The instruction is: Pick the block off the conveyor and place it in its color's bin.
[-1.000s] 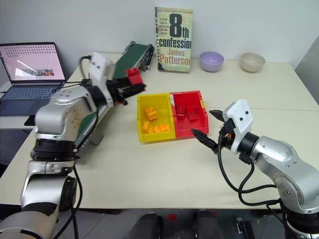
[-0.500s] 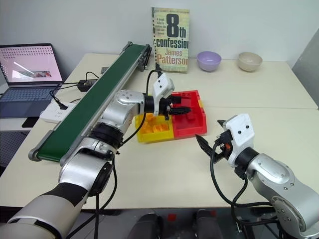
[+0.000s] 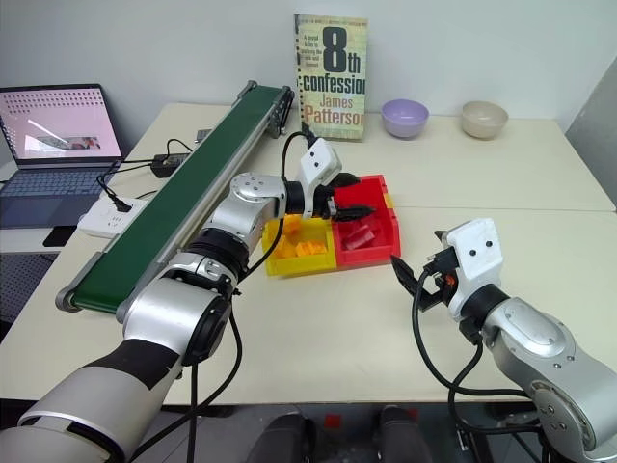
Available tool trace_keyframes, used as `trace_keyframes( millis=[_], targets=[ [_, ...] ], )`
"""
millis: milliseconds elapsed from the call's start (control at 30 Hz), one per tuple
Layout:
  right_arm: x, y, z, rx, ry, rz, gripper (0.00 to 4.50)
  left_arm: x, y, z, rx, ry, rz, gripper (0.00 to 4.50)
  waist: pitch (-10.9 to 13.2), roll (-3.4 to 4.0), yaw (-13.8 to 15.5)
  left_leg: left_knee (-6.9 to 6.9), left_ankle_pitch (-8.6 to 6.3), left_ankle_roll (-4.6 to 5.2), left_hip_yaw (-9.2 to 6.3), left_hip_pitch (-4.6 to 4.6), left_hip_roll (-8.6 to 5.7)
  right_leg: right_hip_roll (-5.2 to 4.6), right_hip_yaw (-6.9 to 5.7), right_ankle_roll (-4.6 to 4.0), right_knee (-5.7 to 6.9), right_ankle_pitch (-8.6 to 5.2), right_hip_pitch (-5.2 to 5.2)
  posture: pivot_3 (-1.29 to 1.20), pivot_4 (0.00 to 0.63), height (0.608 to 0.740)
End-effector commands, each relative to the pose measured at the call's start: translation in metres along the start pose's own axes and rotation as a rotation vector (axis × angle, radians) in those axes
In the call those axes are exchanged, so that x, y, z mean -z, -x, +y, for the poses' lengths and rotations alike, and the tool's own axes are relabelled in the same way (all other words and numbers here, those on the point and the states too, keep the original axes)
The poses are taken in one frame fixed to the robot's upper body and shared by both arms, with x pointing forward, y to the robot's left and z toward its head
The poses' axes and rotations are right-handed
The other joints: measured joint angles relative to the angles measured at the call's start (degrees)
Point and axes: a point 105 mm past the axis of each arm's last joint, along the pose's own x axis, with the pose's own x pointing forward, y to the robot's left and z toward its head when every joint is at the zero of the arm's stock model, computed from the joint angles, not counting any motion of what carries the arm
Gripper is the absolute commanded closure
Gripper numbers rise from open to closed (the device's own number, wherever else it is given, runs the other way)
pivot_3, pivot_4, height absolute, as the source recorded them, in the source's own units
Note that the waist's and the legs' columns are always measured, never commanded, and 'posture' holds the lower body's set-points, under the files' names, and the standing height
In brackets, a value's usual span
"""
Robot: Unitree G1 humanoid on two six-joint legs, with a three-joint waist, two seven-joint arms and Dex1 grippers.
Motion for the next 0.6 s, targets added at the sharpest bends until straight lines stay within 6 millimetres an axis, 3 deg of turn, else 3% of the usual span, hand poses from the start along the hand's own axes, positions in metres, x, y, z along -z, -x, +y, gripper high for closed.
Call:
trace_keyframes(
  millis=[33,167,267,400,600],
  targets=[
    [-0.012,0.002,-0.004,0.011,0.036,-0.044,0.0,-0.026,0.004,0.01,-0.028,-0.046,-0.062,0.04,0.0,0.0,0.0,0.0,0.0,0.0,0.0,0.0,0.0,0.0,0.0,0.0,0.0,0.0,0.0,0.0,0.15,0.74],
    [-0.012,-0.002,-0.003,-0.012,0.039,-0.044,0.0,-0.031,0.016,0.021,-0.067,-0.025,-0.088,0.04,0.0,0.0,-0.04,0.0,0.0,0.0,0.0,0.01,0.0,0.01,-0.01,0.0,0.02,0.0,0.0,0.0,0.15,0.74],
    [-0.015,-0.009,-0.001,-0.065,0.042,-0.049,0.0,-0.032,0.042,0.032,-0.09,0.021,-0.114,0.04,0.0,0.0,-0.32,0.0,0.0,0.0,0.01,0.04,0.0,0.04,0.0,0.0,0.05,0.0,-0.01,0.0,0.15,0.74],
    [-0.026,-0.019,0.002,-0.237,0.06,-0.058,0.0,-0.012,0.109,0.026,-0.077,0.041,-0.014,0.04,0.01,0.12,-1.84,-0.08,0.0,0.0,0.06,0.16,0.15,0.13,0.13,-0.02,0.12,0.0,-0.02,0.0,0.15,0.74],
    [-0.025,-0.024,-0.008,-0.329,0.082,-0.026,0.0,0.011,0.17,-0.003,-0.053,0.083,0.156,0.04,0.03,0.15,-1.3,-0.09,0.0,-0.01,-0.23,0.03,0.24,0.14,0.04,-0.03,0.13,0.0,-0.05,0.0,0.15,0.74]
  ],
)
